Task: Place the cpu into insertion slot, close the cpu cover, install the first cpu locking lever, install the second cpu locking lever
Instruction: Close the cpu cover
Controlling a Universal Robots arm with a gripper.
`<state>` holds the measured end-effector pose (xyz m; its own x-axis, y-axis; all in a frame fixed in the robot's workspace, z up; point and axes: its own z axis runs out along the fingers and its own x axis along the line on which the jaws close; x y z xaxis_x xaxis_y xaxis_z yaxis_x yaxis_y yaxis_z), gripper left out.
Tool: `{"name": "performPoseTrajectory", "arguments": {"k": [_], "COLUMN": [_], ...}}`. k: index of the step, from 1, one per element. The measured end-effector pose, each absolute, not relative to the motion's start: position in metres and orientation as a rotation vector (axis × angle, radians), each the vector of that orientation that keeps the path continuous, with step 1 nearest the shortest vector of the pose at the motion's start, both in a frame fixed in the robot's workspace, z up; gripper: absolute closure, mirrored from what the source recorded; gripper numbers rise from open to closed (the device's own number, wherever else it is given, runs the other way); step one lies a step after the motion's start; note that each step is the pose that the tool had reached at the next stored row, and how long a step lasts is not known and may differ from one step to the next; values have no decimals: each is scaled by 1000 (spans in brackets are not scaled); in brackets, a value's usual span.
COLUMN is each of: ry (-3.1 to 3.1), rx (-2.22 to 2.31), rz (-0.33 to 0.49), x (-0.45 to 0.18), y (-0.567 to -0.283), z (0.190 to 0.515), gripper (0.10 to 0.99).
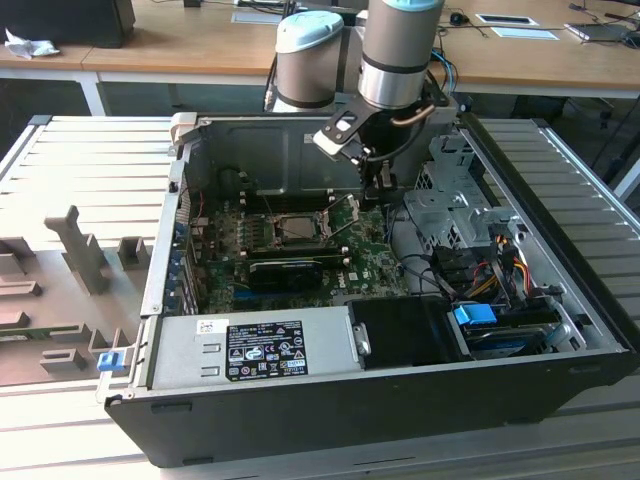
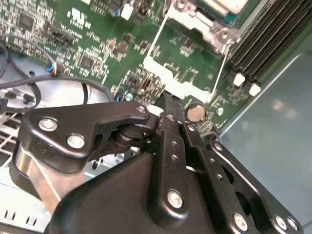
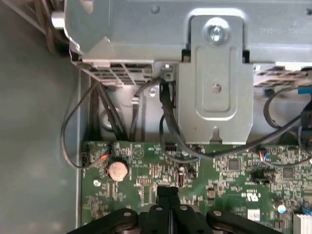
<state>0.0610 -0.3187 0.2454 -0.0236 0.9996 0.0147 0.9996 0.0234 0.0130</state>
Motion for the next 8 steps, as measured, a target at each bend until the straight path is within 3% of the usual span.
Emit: {"name": "performPoseTrajectory", "arguments": {"k": [8], "ry": [-2246], "rx": [-2192], "rz": [-30], "x": [53], "y": [-319], "z": [245], "gripper": [980]}}
